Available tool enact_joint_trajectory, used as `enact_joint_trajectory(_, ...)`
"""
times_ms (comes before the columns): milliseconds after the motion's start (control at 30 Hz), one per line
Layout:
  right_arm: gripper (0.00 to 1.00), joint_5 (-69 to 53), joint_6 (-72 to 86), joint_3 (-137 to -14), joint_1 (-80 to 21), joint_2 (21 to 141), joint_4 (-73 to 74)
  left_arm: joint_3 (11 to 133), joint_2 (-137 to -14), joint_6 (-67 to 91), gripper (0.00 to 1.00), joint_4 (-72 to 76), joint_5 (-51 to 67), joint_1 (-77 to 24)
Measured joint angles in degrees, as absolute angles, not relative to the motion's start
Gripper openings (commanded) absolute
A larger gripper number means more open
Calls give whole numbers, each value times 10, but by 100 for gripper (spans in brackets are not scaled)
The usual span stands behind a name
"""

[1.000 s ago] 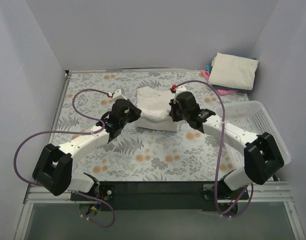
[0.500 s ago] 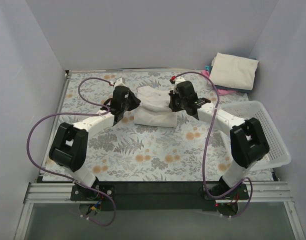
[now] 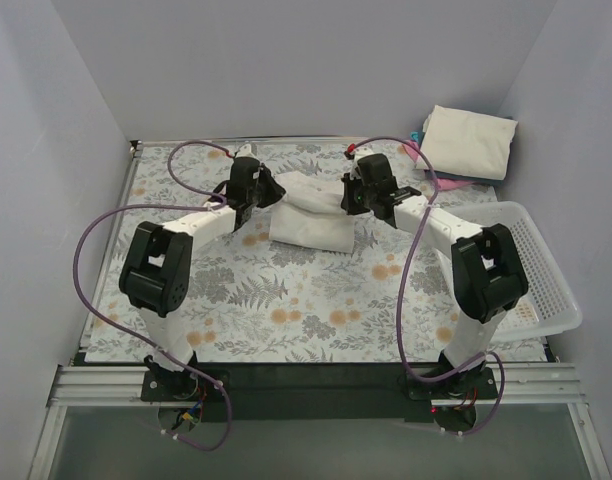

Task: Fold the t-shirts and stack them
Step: Fold the tshirt

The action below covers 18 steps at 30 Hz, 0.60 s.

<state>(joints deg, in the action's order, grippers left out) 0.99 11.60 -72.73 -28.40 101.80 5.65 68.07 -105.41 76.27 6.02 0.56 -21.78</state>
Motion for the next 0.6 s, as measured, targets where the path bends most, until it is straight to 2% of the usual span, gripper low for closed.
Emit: enact_joint_trajectory(600,1,-34,114,-821,-232,1137,55,873,-1245,737,0,38,57,-196)
